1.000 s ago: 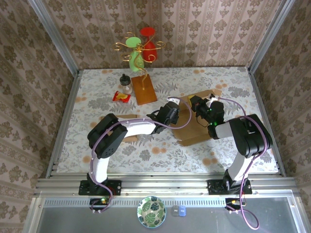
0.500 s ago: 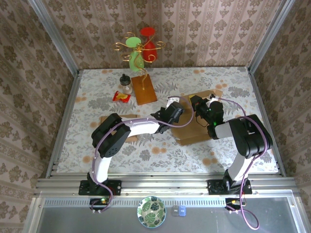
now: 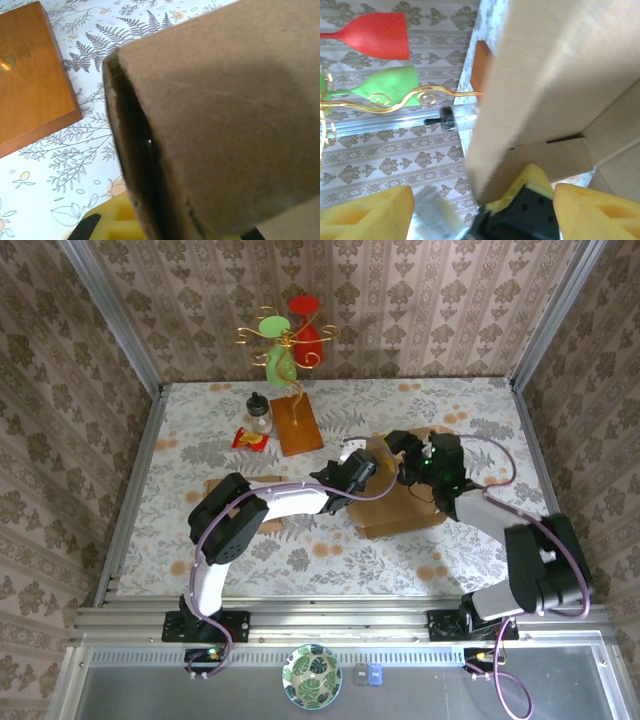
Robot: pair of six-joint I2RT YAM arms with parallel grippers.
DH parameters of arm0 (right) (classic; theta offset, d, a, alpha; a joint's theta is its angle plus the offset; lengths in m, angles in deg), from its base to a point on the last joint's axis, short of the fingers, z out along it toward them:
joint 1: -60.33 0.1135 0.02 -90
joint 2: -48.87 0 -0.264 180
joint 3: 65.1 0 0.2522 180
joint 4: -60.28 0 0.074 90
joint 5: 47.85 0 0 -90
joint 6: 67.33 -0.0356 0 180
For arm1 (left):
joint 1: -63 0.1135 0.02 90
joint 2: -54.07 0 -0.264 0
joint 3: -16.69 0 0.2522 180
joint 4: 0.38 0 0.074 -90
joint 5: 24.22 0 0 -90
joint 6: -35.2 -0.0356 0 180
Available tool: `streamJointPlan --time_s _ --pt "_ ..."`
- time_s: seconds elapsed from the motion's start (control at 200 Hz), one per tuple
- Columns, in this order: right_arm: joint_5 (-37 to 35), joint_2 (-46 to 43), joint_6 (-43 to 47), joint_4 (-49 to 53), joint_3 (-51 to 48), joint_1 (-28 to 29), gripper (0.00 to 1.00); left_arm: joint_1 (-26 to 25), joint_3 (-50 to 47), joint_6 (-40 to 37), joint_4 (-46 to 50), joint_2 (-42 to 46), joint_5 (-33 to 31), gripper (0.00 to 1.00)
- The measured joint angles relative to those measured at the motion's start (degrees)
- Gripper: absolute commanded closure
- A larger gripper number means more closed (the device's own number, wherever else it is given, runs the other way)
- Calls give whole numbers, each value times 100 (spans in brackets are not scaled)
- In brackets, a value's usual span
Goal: Fold the paper box
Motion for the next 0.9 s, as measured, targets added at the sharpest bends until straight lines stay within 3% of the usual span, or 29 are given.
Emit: streamJointPlan --time_s 0.16,0.395,0.65,0.9 --pt "-2 -876 560 1521 649 -531 22 243 -282 -345 37 391 435 100" --pt "-17 -1344 1268 3220 1239 -1311 24 953 -669 -619 59 1069 1847 100" --pt "-98 -1353 1875 4116 1401 -1674 31 1698 -1064 -448 -81 1495 3810 100" --pt "181 -1093 3021 4262 2487 -1731 40 2485 -1119 356 -343 1497 5633 100"
